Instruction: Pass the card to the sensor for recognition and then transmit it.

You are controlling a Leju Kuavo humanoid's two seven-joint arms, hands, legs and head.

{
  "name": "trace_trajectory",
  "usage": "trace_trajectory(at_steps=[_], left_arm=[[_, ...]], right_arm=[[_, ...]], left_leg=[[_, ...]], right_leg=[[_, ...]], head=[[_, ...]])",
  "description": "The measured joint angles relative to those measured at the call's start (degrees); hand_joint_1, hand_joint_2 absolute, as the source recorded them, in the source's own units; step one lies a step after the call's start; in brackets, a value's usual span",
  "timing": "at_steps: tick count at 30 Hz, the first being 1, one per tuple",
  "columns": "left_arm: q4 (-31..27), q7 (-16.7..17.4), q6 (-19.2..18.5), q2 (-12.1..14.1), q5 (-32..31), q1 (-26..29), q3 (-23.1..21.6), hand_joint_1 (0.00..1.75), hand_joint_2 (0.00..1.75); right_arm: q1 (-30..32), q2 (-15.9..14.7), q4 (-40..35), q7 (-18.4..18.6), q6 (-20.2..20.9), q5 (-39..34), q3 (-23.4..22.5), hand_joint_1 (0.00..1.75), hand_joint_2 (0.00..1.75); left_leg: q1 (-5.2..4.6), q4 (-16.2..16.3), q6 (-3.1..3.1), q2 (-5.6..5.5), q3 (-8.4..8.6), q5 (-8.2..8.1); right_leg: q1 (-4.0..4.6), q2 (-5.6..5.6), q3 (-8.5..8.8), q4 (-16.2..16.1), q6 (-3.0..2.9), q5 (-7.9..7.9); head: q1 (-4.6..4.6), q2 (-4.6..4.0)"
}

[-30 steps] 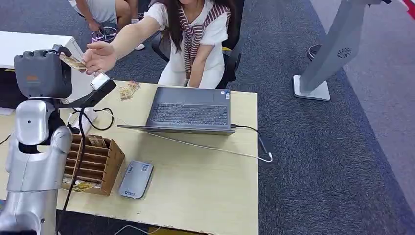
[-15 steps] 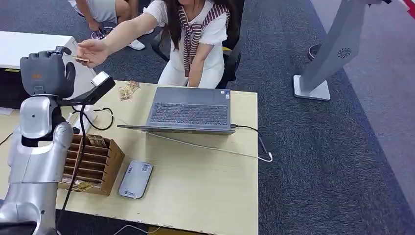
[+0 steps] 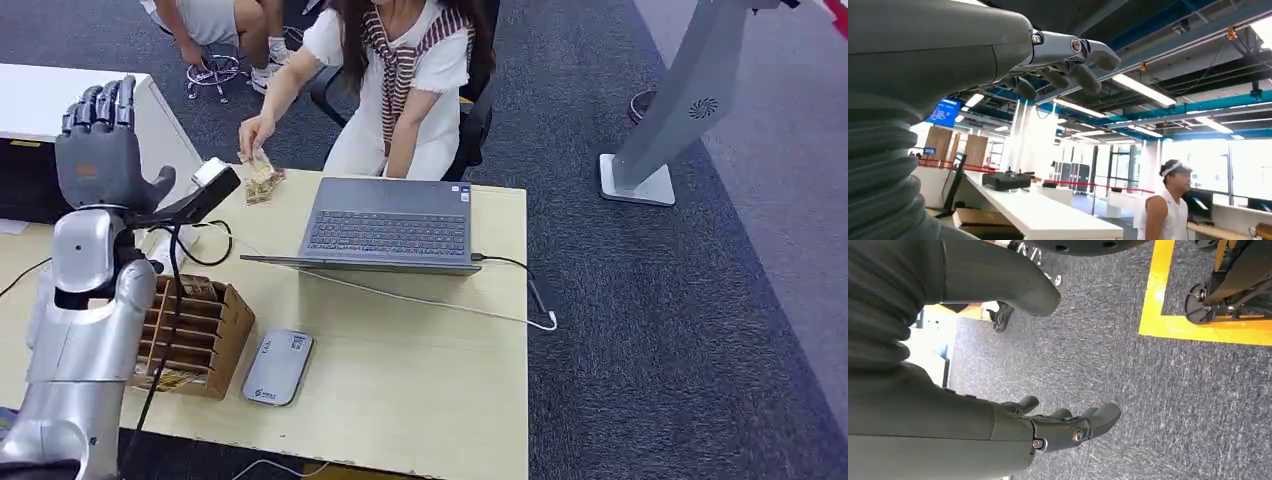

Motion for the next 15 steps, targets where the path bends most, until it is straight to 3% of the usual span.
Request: trace_trajectory(at_steps=[5,10,12,15], left_arm=[[-2.4,-1.7,1.0,-0.7,1.9,3.0,0.2,0.0,1.75],[-11.9,-5.6,4.3,-2.4,5.5,12.7,0.2,0.0,1.75],[-17.5,-8.2,7.5,-3.0,6.1,19.4,0.2,0.0,1.75],[-26.1,-12.4,15.3,-3.7,6.4,30.5,-0.2,0.0,1.75]], right_arm=[[0.0,0.0,0.0,0.1,-0.2,0.0,-0.1,0.0,1.75],[0.0,0.0,0.0,-0.1,-1.4,-1.2,-1.3,0.0,1.75],[0.1,0.2,0.0,-0.1,-2.2,-2.3,-2.2,0.0,1.75],[0.4,0.5,0.0,-0.3,-3.6,-3.6,-3.8,0.0,1.75]], left_leg=[[0.0,0.0,0.0,0.02,0.0,-0.01],[-0.01,0.0,-0.01,0.13,-0.02,-0.09],[-0.02,0.0,-0.02,0.26,0.0,-0.15],[-0.01,0.0,0.01,0.43,-0.01,-0.29]], right_leg=[[0.0,0.02,0.0,0.0,0.0,0.0],[-0.02,0.15,-0.04,0.0,0.02,-0.04],[-0.02,0.31,-0.07,0.0,0.02,-0.07],[-0.02,0.47,-0.12,0.0,0.02,-0.17]], head=[[-0.02,0.0],[-0.02,0.0],[-0.02,0.0],[-0.02,0.0]])
